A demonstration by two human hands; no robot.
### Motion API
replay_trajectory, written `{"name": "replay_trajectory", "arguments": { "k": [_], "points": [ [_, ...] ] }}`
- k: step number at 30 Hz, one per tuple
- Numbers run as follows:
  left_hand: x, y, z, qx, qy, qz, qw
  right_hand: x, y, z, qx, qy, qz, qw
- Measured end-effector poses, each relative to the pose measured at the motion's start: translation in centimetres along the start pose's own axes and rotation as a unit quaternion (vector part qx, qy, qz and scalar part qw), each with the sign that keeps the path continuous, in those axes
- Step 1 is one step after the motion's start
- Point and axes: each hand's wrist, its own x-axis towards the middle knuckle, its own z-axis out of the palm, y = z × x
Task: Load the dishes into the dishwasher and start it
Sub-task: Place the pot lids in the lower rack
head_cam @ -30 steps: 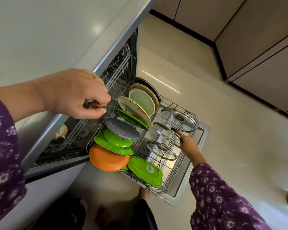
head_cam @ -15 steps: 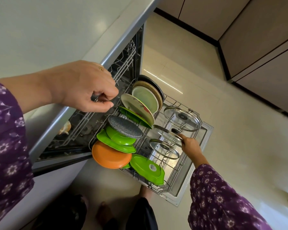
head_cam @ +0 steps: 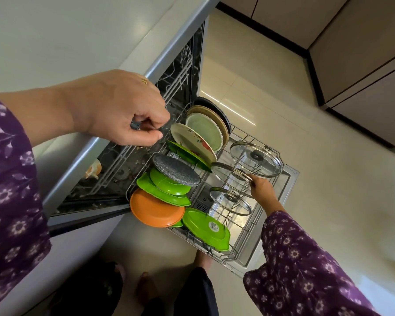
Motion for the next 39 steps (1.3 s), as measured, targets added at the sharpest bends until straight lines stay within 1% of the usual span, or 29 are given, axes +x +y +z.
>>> {"name": "replay_trajectory", "arguments": {
  "k": [4, 9, 12, 15, 19, 22, 24, 26, 27, 30, 36, 39],
  "points": [
    [0.0, 0.0, 0.0, -0.004, 0.0, 0.005, 1.0, -1.1, 1.2, 0.3, 0.001, 0.021, -0.007, 1.0],
    [-0.1, -0.2, 0.0, -0.012, -0.004, 0.013, 1.0, -1.5, 2.0, 0.6, 0.046, 0.056, 0.031, 0.997],
    [-0.1, -0.2, 0.1, -0.014, -0.015, 0.005, 1.0, -0.9, 1.8, 1.0, 0.04, 0.045, 0.026, 0.998],
    [-0.2, 0.0, 0.3, -0.05, -0.022, -0.023, 0.998, -0.5, 1.2, 1.6, 0.06, 0.037, 0.028, 0.997],
    [0.0, 0.1, 0.4, -0.053, -0.037, -0.04, 0.997, 0.3, 1.3, 1.6, 0.092, 0.042, 0.047, 0.994],
    [0.0, 0.1, 0.5, -0.076, -0.047, -0.065, 0.994, 0.4, 1.8, 1.6, 0.087, 0.033, 0.045, 0.995],
    [-0.1, 0.2, 0.4, -0.091, -0.056, -0.067, 0.992, 0.3, 1.8, 1.5, 0.082, 0.027, 0.039, 0.995],
    [-0.1, 0.5, 0.0, -0.097, -0.049, -0.058, 0.992, 0.3, 1.5, 0.9, 0.061, 0.025, 0.019, 0.998],
    [0.0, 0.5, -0.2, -0.096, -0.046, -0.053, 0.993, 0.1, 1.5, 0.5, 0.032, 0.023, 0.005, 0.999],
    [0.0, 0.2, -0.4, -0.05, -0.037, -0.018, 0.998, -0.7, 1.9, -0.6, -0.06, 0.003, -0.017, 0.998],
    [-0.2, -0.4, 0.2, -0.034, -0.011, 0.009, 0.999, -2.5, 1.6, -0.3, -0.131, 0.014, -0.025, 0.991],
    [-0.3, -0.6, 0.3, -0.027, -0.009, 0.016, 0.999, -3.0, 1.1, 0.5, -0.117, 0.025, -0.014, 0.993]
  ]
}}
